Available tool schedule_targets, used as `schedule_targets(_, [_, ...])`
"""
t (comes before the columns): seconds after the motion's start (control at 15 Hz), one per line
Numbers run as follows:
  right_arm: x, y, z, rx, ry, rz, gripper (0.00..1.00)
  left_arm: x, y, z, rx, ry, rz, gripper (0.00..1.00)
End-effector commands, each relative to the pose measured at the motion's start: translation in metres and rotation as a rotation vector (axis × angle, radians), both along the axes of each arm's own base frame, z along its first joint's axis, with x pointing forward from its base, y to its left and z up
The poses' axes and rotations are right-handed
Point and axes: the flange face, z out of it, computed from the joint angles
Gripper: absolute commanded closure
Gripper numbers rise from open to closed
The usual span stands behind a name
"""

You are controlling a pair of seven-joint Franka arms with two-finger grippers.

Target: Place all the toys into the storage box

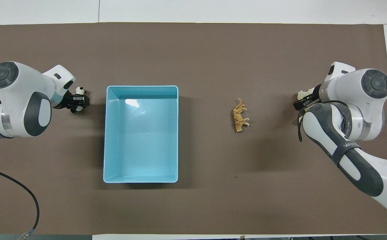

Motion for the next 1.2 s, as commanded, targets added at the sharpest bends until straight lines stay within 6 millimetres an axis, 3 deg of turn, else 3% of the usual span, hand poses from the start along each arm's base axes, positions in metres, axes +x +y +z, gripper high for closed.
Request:
schedule_targets(0.0, [-0.006,-0.008,-0.007,0.003,0.0,-0.009,0.2,0.022,-0.014,0.047,0.025,0.046,0.055,0.63])
schedule_targets(0.07, [-0.006,-0.008,-0.007,0.006,0.001,-0.031,0.26,0.02,-0.025,0.063,0.031,0.067,0.085,0.63])
schedule_targets(0.13, [-0.008,-0.008,-0.008,0.011,0.005,-0.068,0.43,0.017,-0.036,0.082,0.036,0.073,0.112,0.63])
schedule_targets(0.2, [-0.008,-0.006,-0.008,0.014,0.004,-0.094,0.81,0.011,-0.046,0.104,0.036,0.082,0.136,0.63])
schedule_targets(0.27, [-0.008,-0.003,-0.008,0.015,0.004,-0.101,1.0,0.005,-0.06,0.124,0.042,0.094,0.167,0.63])
schedule_targets(0.4, [-0.007,0.0,-0.008,0.016,0.006,-0.097,1.0,-0.009,-0.119,0.139,0.045,0.092,0.252,0.63])
schedule_targets(0.53, [-0.005,0.001,-0.005,0.017,0.001,-0.103,1.0,-0.027,-0.178,0.136,0.057,0.083,0.309,0.62])
schedule_targets(0.67, [0.0,0.006,0.002,0.022,-0.013,-0.123,1.0,-0.063,-0.221,0.124,0.088,0.105,0.299,0.62])
schedule_targets(0.73, [0.004,0.016,0.009,0.025,-0.02,-0.122,1.0,-0.079,-0.232,0.115,0.093,0.1,0.296,0.57])
schedule_targets(0.87, [0.013,0.035,0.041,0.033,-0.026,-0.143,1.0,-0.092,-0.236,0.099,0.075,0.068,0.28,0.0])
schedule_targets(1.13, [0.02,0.101,0.11,0.115,-0.006,-0.216,1.0,-0.087,-0.226,0.102,0.08,0.071,0.294,0.0])
